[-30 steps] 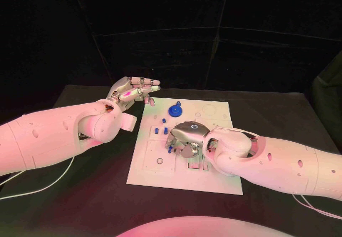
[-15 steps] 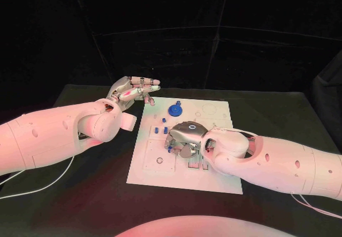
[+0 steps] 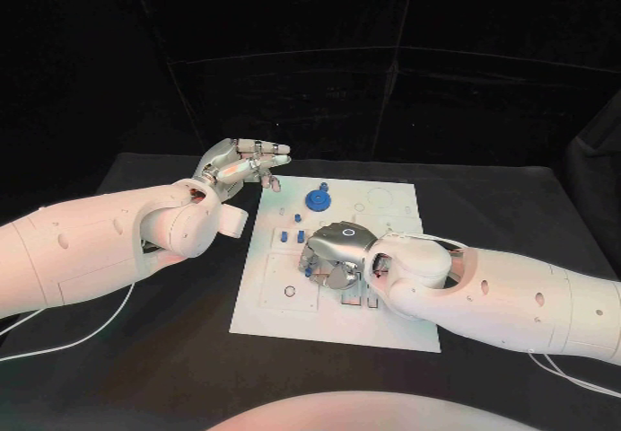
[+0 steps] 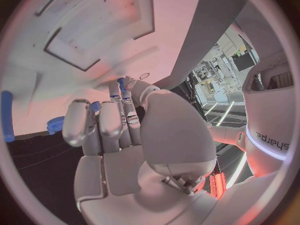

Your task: Assemble the parts on the task board

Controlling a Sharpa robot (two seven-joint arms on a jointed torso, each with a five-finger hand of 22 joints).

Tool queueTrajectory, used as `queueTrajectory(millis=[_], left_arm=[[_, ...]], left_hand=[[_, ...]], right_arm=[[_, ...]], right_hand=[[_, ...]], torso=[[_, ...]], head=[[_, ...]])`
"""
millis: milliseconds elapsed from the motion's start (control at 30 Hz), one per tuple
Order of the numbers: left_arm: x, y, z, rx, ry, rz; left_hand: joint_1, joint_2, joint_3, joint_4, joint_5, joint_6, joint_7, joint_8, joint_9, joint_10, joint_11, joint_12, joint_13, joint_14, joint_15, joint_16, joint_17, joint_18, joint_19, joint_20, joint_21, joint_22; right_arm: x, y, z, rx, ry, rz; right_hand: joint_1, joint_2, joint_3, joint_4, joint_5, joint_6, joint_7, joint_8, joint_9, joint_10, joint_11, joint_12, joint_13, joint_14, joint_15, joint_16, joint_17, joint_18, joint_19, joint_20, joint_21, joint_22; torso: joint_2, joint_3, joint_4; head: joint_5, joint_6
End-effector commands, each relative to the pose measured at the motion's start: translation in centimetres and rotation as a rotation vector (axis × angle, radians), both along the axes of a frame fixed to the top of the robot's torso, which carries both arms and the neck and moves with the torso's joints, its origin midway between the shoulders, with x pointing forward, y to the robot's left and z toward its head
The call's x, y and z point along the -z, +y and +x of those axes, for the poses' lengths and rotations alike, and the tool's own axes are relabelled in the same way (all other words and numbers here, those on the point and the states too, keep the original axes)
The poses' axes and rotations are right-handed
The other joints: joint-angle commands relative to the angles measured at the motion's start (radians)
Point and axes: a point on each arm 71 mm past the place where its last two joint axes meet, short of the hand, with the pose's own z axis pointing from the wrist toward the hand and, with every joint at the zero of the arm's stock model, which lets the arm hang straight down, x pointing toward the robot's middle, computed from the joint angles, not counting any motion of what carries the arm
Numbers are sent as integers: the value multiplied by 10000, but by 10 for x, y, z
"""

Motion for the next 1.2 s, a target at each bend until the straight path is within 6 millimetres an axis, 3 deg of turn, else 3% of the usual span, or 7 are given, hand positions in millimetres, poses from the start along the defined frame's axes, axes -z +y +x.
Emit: queueTrajectory(millis=[33, 267, 400, 600, 867, 1033, 1200], left_arm=[[-1, -1, 0, 122, 23, -72], [0, -1, 0, 131, 49, -64], [0, -1, 0, 141, 64, -60], [3, 2, -1, 128, 140, -1], [4, 2, -2, 147, 171, 20], [5, 1, -2, 187, 203, 34], [6, 1, -2, 208, 226, 43]], left_hand=[[11, -33, -9, -41, 46, -3, 36, 60, -16, -97, -14, 61, -13, -82, 17, -13, -20, 124, -14, -32, -42, -12], [8, -38, -11, -43, 46, -6, 35, 63, -16, -112, -12, 60, -18, -88, 20, -14, -27, 124, -16, -31, -47, -16], [7, -41, -13, -44, 47, -9, 35, 66, -16, -128, -10, 60, -22, -95, 22, -15, -33, 123, -20, -29, -53, -21], [7, -41, -13, -44, 47, -9, 35, 66, -16, -128, -10, 60, -22, -95, 22, -15, -33, 123, -20, -29, -53, -21], [6, -44, -14, -46, 46, -10, 35, 70, -15, -141, -9, 61, -25, -102, 24, -16, -40, 123, -23, -27, -59, -26], [6, -44, -14, -46, 46, -10, 35, 70, -15, -141, -9, 61, -25, -102, 24, -16, -40, 123, -23, -27, -59, -26], [6, -44, -14, -46, 46, -10, 35, 70, -15, -141, -9, 61, -25, -102, 24, -16, -40, 123, -23, -27, -59, -26]], right_arm=[[-3, 0, 0, 26, -235, 421], [-9, -5, 2, 273, -643, 1197], [-14, -13, 0, 406, -769, 1778], [-20, -50, -6, 1081, -349, 1994], [-30, -94, 5, 2079, -439, 537], [-31, -108, 12, 2564, -589, 11], [-29, -112, 17, 2757, -618, -185]], right_hand=[[-105, -11, -121, -1, 65, -162, 36, -30, -9, -228, 57, -36, -11, 106, 102, -115, -141, 36, -166, 24, -140, -193], [-182, -65, -973, 23, -36, -1187, 151, -25, -11, -1503, 238, 52, -4, -360, 243, -1426, -1819, 410, -1304, 178, -1392, -1943], [-137, 15, -1287, 39, -14, -1232, 150, -1, 9, -1546, 228, 213, 25, -346, 235, -1541, -1968, 423, -1298, 176, -1516, -2069], [-60, 152, -1594, 77, 137, -988, 88, 69, 45, -1212, 147, 592, 46, -194, 168, -1405, -1832, 367, -1017, 118, -1401, -1868], [-140, 35, -2727, 353, 238, -1303, -161, 6, 7, -1748, 107, 635, 14, -241, 161, -1689, -2220, 435, -1158, 71, -1726, -2256], [227, 178, -3755, 789, 13, -1381, -146, -8, 16, -2038, 152, 806, 12, -233, 168, -1840, -2441, 451, -1164, 99, -1898, -2440], [463, 298, -3973, 972, -14, -1383, -175, -8, 17, -2133, 161, 886, 10, -233, 172, -1893, -2522, 453, -1152, 107, -1945, -2487]], torso=[[2, 1, 5], [-3, 0, -1], [-12, 11, -9], [-35, -3, -37], [-45, 14, -104], [-56, 9, -92], [-37, -4, -89]], head=[[-13, 14], [-39, 54], [-49, 96], [-147, 178], [-257, 303], [-269, 338], [-270, 355]])
